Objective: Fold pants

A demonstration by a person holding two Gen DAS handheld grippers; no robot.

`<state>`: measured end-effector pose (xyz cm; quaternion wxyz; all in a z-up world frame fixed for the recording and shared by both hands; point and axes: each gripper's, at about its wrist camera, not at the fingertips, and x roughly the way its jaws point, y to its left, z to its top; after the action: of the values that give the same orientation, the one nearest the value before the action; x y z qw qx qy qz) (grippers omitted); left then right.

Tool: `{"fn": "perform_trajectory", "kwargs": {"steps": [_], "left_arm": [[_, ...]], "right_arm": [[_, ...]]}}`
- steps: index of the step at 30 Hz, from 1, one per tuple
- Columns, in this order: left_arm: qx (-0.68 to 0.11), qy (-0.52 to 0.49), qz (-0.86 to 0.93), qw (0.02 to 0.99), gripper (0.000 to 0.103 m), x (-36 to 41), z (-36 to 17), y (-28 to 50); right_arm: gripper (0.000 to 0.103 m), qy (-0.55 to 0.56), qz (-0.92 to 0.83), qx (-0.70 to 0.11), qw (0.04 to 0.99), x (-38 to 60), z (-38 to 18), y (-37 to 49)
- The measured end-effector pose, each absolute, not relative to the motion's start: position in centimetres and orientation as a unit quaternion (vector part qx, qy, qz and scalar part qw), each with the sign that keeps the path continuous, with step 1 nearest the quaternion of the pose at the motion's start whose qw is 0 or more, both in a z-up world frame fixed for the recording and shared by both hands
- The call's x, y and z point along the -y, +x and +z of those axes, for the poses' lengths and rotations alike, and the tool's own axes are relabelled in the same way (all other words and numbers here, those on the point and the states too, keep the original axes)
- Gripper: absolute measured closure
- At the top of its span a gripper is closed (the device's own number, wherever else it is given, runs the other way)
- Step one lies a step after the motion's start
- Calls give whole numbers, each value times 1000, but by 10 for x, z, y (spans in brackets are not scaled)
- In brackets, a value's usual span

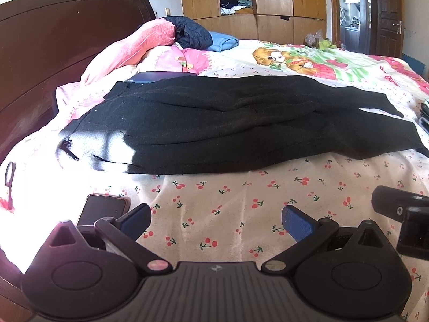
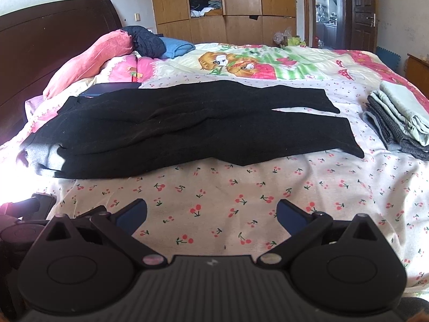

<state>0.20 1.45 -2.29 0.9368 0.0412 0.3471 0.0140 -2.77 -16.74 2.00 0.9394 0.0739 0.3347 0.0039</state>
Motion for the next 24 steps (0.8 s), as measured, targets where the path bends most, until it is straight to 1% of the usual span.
{"fn": "perform_trajectory", "kwargs": {"steps": [24], "left_arm": [[-360, 35, 11, 932, 0, -15, -32, 6]], "right_arm": [[1, 84, 0, -352, 932, 169, 6, -21]]}}
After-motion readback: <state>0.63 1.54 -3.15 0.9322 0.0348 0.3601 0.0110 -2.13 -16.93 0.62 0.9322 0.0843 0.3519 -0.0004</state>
